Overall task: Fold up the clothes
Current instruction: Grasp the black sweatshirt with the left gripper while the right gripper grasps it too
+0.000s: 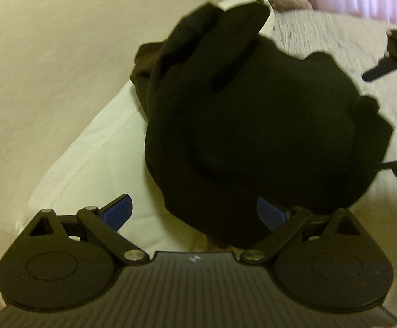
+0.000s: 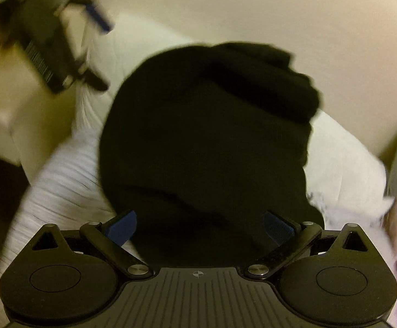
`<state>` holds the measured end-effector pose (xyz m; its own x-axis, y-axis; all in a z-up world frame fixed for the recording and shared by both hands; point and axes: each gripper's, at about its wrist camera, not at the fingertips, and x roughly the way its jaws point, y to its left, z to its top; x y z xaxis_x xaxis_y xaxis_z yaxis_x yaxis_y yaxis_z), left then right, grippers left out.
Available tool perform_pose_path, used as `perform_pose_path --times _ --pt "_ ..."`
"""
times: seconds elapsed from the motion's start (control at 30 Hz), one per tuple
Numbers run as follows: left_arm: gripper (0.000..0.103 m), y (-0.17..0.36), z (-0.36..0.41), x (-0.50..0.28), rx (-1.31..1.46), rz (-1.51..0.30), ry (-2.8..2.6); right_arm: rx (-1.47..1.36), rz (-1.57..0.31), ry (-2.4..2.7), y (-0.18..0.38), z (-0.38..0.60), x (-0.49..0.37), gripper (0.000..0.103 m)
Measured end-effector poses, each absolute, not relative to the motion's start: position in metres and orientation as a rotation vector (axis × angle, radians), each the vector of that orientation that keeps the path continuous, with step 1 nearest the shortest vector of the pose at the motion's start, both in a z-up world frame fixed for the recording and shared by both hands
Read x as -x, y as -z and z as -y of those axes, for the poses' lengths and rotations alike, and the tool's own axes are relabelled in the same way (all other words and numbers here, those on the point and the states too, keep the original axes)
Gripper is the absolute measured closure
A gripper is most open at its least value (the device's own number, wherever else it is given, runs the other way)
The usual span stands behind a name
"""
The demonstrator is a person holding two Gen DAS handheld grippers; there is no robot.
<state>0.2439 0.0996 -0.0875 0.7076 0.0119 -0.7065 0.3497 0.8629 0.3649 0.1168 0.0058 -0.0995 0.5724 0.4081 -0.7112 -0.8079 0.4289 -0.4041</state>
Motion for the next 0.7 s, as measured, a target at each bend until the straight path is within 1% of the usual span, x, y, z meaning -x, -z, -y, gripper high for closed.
perform_pose_path --times 0.1,0.17,0.2,0.23,0.27,0.3,0.33,0.37,0.4,0.43,0.5,0.7 --pt "0.009 0.101 -0.105 -0.266 -0.518 -0.767 0.209 0.931 -0.56 -0.812 0.125 -0.032 -0.139 0.002" --pt "0.014 0.11 -0.109 -0.278 -0.507 -0.787 0.219 0.974 -0.56 -0.815 0.136 -0.042 -0.149 0.002" --pt "0.019 0.114 -0.109 -0.283 -0.506 -0.798 0.225 0.983 -0.56 -0.812 0.139 -0.047 -0.153 0.009" --pt "0.035 0.116 -0.109 -0.286 -0.503 -0.808 0.235 0.981 -0.565 -0.8 0.141 -0.05 -0.158 0.027" --pt "0.049 0.118 -0.11 -0.289 -0.494 -0.814 0.245 0.97 -0.575 -0.778 0.141 -0.053 -0.162 0.032" --pt "0.058 0.117 -0.11 -0.289 -0.472 -0.81 0.256 0.947 -0.589 -0.766 0.139 -0.053 -0.165 0.035" --pt "0.077 0.116 -0.11 -0.287 -0.455 -0.801 0.263 0.919 -0.606 -0.765 0.136 -0.052 -0.168 0.046" --pt "0.091 0.112 -0.108 -0.282 -0.447 -0.782 0.265 0.893 -0.615 -0.764 0.132 -0.049 -0.169 0.054" --pt "0.095 0.108 -0.107 -0.276 -0.439 -0.763 0.268 0.87 -0.618 -0.765 0.127 -0.045 -0.168 0.072" --pt "0.098 0.104 -0.106 -0.27 -0.428 -0.742 0.277 0.84 -0.616 -0.758 0.12 -0.038 -0.168 0.085" --pt "0.1 0.091 -0.101 -0.253 -0.398 -0.691 0.336 0.77 -0.608 -0.732 0.104 -0.019 -0.168 0.092" --pt "0.101 0.042 -0.048 -0.181 -0.448 -0.535 0.555 0.486 -0.572 -0.556 0.051 0.076 -0.152 0.095"
